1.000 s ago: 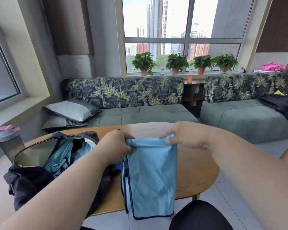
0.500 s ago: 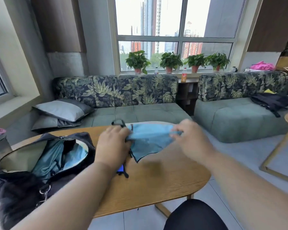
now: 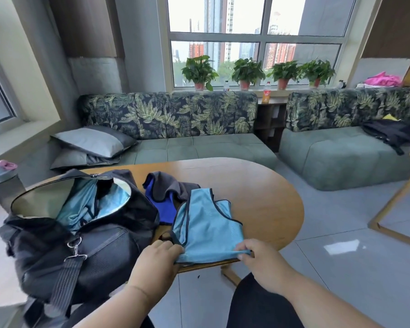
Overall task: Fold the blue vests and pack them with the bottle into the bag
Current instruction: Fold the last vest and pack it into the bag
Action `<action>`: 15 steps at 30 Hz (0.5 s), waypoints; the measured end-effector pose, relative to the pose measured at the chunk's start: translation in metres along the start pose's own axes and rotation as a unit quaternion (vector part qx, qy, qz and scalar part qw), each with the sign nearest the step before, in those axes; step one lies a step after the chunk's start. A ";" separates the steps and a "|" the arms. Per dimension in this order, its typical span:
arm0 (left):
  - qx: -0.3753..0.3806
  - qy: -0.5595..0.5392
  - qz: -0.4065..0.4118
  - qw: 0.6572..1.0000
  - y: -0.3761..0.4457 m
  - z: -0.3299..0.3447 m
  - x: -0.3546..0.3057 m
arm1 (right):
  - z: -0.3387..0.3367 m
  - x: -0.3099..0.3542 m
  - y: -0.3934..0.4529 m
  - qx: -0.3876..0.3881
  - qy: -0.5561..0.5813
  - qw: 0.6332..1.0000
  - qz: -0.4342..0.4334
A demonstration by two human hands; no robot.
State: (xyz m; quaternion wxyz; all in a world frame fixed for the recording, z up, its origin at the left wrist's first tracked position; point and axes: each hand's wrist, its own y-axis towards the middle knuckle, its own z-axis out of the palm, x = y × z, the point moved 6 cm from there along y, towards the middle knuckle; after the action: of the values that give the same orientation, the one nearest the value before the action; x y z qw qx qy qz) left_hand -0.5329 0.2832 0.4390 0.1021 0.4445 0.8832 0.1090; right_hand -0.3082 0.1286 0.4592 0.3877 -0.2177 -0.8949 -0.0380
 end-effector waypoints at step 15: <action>-0.012 -0.129 -0.068 0.989 0.008 -0.044 -0.006 | -0.022 0.007 -0.018 -0.022 0.173 0.985 -0.002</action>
State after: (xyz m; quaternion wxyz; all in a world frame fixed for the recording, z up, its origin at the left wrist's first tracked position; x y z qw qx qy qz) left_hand -0.5356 0.2788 0.4843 0.2282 0.3922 0.8895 0.0543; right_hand -0.3049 0.1094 0.4817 0.5318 -0.2146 -0.8136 -0.0961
